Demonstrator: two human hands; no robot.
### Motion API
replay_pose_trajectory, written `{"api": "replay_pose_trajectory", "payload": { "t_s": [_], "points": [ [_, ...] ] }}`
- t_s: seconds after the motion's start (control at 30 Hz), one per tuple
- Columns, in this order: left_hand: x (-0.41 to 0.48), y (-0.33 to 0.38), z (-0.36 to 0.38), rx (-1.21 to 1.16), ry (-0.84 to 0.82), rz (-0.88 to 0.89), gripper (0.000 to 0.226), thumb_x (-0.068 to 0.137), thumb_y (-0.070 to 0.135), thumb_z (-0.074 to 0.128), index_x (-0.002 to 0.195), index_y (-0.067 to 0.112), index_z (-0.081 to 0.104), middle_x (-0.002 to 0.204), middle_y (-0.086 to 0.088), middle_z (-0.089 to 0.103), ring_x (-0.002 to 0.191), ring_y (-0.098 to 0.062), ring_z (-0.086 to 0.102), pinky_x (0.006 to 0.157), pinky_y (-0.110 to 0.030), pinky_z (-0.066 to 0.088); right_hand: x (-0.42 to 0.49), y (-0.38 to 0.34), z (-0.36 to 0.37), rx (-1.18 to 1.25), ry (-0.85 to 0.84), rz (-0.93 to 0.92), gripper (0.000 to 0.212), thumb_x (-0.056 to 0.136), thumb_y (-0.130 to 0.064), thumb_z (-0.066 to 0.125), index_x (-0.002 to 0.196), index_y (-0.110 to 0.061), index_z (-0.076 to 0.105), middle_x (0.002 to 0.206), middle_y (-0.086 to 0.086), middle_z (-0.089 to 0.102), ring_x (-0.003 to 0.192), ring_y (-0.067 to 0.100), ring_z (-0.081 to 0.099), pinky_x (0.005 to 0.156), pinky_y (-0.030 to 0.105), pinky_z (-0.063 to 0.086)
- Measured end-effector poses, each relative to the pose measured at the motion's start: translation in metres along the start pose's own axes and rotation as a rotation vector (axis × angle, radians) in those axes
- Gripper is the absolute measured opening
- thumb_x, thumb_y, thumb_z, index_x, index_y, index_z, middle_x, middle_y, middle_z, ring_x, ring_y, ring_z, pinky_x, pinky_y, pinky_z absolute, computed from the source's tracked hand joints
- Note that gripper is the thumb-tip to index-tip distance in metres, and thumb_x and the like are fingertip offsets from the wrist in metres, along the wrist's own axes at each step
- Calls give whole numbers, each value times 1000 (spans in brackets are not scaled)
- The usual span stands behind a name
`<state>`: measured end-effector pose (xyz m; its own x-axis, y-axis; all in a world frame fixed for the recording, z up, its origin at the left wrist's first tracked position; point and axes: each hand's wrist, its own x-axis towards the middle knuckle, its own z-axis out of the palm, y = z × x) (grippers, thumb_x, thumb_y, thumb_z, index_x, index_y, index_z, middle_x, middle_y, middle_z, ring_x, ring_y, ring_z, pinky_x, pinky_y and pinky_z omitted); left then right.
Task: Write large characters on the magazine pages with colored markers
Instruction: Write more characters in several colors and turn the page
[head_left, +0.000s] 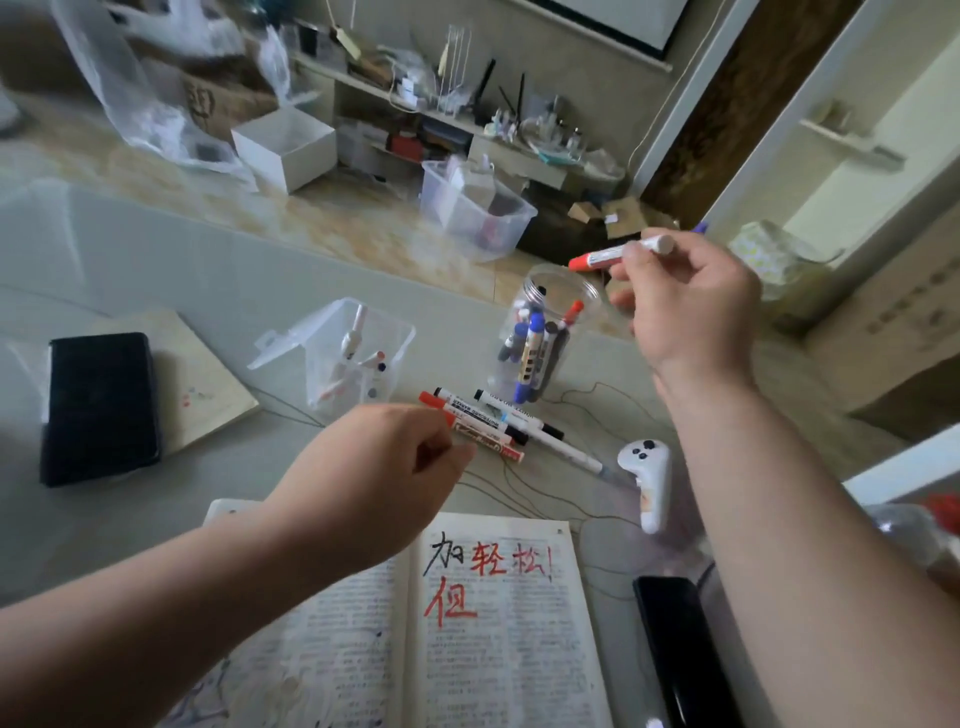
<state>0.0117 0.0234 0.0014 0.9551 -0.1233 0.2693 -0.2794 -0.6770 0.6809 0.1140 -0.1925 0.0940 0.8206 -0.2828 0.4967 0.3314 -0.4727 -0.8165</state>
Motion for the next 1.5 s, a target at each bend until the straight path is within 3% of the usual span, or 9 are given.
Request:
{"api": "replay_pose_trajectory", "payload": {
  "t_s": [0.23,0.43,0.63,0.87,1.03,1.13,1.27,1.37,1.5],
  "points": [
    [0,-6,0,81,-55,-69,45,92,45,61,60,17,47,54,-1,49,52,-16,44,50,-29,36,31,30,21,-212,-54,146,40,79,-34,71,117,-26,65,81,-2,76,83,17,73,80,45,62],
    [-3,-15,8,256,-269,-154,39,94,46,57,66,19,49,65,3,55,58,-12,47,55,-27,41,-58,81,33,-492,-407,85,6,85,-18,70,84,-23,70,73,-12,68,70,12,66,65,19,50],
    [-13,-15,16,377,-477,-167,32,93,49,54,79,21,56,79,6,61,72,-15,55,58,-25,40,-99,116,43,-877,-689,0,25,89,-19,64,114,-19,67,119,-3,64,116,21,52,93,27,43],
    [-21,-14,19,394,-557,-170,30,93,50,54,85,22,60,85,7,62,79,-18,59,62,-27,44,-100,122,55,-912,-768,1,33,89,-18,60,122,-21,64,126,-1,63,121,22,53,101,34,47],
    [-22,-16,19,378,-500,-137,28,93,49,53,88,22,60,86,8,62,82,-18,60,71,-29,51,-108,106,38,-627,-622,148,17,81,-19,65,97,-24,70,86,-11,65,79,9,61,71,23,48],
    [-24,-15,17,306,-421,-48,26,96,52,52,109,30,59,108,13,58,103,-13,56,86,-29,47,-119,82,11,-385,-420,218,8,85,-14,69,85,-21,73,62,-10,62,55,1,54,54,13,40],
    [-33,-3,19,182,-339,88,50,95,61,48,139,35,43,130,18,44,123,-4,41,102,-20,34,-145,42,-36,-88,-366,305,20,86,-29,75,73,-15,70,56,-1,59,57,15,54,62,35,47],
    [-49,15,26,-29,-523,-26,30,99,55,46,122,38,55,107,22,59,98,1,53,92,-22,46,-172,23,-61,89,-448,393,28,85,-34,78,74,-9,70,62,19,58,56,24,51,62,41,45],
    [-75,24,31,-493,-771,-249,25,106,35,47,86,28,62,83,1,73,75,-12,69,85,-40,57,-196,20,-71,236,-504,488,44,77,-50,72,78,-6,68,60,10,54,56,23,49,56,34,42]
  ]
}}
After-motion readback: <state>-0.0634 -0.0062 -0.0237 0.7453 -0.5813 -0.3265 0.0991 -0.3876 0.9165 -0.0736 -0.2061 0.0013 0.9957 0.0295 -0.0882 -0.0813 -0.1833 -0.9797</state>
